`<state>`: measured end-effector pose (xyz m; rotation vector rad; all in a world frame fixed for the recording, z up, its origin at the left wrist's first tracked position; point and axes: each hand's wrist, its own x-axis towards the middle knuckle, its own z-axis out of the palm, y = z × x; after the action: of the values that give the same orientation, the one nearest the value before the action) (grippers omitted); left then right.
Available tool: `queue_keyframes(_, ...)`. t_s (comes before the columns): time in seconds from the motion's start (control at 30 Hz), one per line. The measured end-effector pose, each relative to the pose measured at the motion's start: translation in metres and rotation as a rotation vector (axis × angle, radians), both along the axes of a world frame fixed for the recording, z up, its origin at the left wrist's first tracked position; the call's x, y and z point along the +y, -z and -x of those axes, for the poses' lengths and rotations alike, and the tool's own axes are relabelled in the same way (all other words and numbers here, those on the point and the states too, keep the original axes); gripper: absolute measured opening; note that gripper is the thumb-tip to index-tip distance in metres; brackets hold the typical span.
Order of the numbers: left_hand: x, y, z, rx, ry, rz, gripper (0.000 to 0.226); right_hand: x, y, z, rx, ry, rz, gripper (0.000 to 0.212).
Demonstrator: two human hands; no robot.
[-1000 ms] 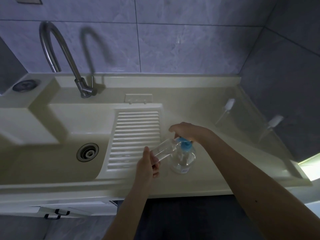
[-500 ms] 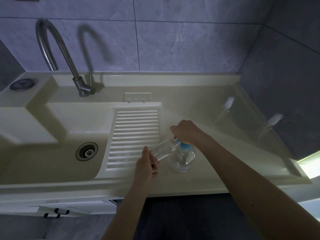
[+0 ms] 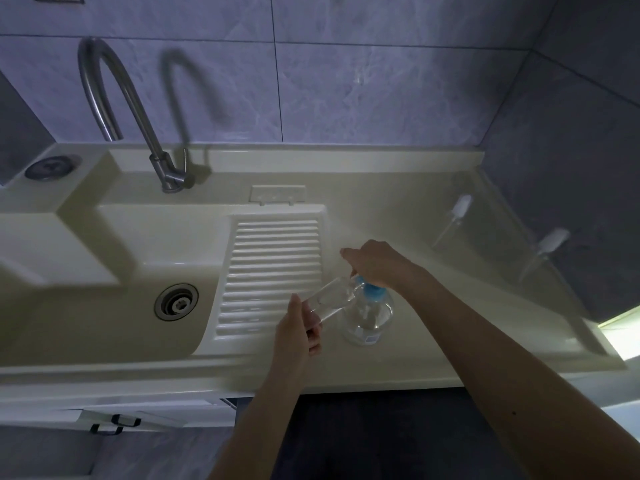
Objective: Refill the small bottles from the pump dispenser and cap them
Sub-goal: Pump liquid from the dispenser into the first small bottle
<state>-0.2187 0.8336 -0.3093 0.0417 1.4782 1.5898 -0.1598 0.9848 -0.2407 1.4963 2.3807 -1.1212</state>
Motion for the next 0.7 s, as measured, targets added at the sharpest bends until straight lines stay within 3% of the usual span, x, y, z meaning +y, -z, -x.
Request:
queue_keyframes(0.2,-0.001,0.003,-0.001,0.003,0.002,-0.006,0.052,0.002,0.008,0.0,-0.034,-0.049,-0.072,0.045)
queue_keyframes(0.4,-0.002,0.003,-0.002,0.009,-0.01,-0.039,0.052,0.006,0.0,-0.003,0.035,-0.083,0.06,0.049)
queue_keyframes(0.53,-0.001,0.004,-0.002,-0.024,-0.022,-0.053,0.05,0.006,0.004,-0.009,0.282,0.094,0.279,0.061)
queue_keyframes(0.7,-0.002,0.004,-0.003,-0.033,-0.028,-0.061,0.049,-0.011,0.016,-0.029,0.728,0.218,0.3,0.046)
